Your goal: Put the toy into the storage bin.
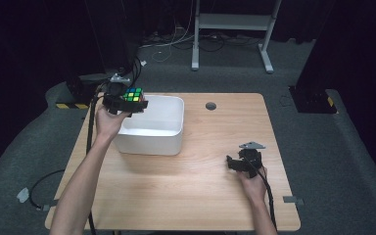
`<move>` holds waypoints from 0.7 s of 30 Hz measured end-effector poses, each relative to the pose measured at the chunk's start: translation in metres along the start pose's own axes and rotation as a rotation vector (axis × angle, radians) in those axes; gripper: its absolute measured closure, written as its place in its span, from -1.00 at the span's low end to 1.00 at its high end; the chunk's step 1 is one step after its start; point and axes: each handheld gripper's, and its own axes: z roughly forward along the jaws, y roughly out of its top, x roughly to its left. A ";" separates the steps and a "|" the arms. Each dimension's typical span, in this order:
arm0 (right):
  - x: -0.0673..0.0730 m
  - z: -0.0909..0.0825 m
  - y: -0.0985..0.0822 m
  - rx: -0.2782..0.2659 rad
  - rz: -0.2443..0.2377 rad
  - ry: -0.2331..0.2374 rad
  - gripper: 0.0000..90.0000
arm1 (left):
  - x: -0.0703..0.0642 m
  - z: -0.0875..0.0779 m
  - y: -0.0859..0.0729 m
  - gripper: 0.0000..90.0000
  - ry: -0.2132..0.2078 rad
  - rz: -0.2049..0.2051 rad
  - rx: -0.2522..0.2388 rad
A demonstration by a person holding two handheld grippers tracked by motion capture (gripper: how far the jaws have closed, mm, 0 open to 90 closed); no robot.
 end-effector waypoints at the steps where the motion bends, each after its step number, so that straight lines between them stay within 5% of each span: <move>1: 0.000 0.000 0.000 0.000 0.000 0.000 -0.57 | 0.000 0.000 0.000 -0.61 0.000 0.000 0.000; 21: 0.001 0.000 0.000 -0.001 0.003 -0.002 -0.57 | -0.012 0.040 -0.007 -0.61 0.010 0.002 0.037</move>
